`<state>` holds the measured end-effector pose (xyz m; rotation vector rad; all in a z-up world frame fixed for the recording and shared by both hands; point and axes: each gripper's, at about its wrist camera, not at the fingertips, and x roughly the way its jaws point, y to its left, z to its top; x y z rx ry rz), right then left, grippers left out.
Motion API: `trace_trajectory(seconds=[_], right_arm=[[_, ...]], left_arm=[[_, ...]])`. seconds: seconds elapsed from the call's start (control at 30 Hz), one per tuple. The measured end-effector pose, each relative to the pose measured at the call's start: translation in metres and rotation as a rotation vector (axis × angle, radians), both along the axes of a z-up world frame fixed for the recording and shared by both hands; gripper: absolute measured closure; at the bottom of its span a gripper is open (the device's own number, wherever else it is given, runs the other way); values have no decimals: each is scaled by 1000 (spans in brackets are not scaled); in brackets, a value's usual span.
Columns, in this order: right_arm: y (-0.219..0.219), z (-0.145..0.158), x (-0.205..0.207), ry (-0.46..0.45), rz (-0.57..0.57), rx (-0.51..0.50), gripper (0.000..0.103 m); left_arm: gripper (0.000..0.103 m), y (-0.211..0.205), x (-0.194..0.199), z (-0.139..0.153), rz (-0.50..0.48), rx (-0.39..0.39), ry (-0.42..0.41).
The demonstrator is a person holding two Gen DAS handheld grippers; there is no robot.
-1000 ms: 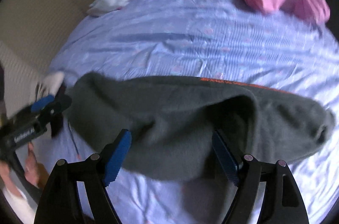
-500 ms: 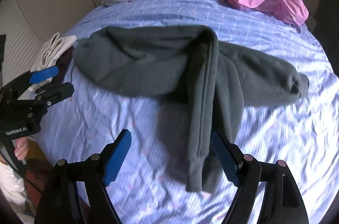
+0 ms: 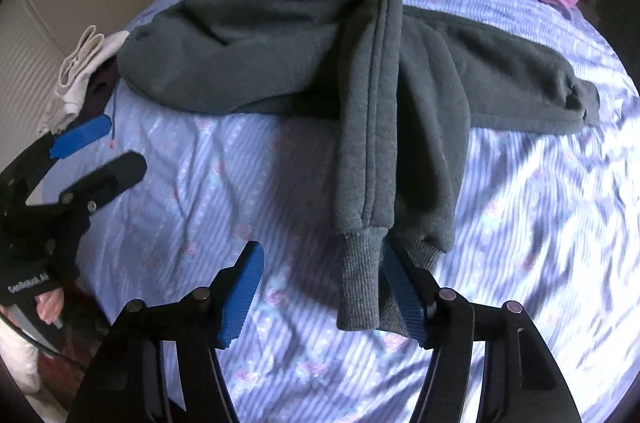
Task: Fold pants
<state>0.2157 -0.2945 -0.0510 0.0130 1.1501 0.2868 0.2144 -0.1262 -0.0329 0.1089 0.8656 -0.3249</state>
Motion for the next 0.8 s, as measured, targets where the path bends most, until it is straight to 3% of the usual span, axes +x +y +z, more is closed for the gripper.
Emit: trace_trajectory(seconds=[0.1, 0.17, 0.37, 0.4, 0.43, 0.47, 0.57, 0.8], right_arm=[[-2, -12, 5, 31, -12, 8, 41], [-1, -17, 7, 45, -9, -14, 49], [-6, -40, 15, 103, -31, -49, 54], [-8, -44, 16, 124, -32, -36, 75], [-9, -45, 17, 137, -35, -19, 85], [-13, -45, 17, 148, -47, 7, 85], [-29, -23, 12, 67, -81, 55, 90], [-93, 88, 17, -230, -246, 63, 92]], left_arm=[[19, 0, 0, -6, 3, 7, 13], [19, -1, 0, -8, -2, 9, 21], [19, -7, -2, -14, -25, 36, 32], [19, -7, -2, -14, -27, 37, 34], [19, -6, -2, -13, -26, 35, 35], [19, -5, -3, -12, -25, 31, 34], [19, -3, -3, -6, -13, 21, 29], [19, -14, 7, 29, -25, 62, -78]])
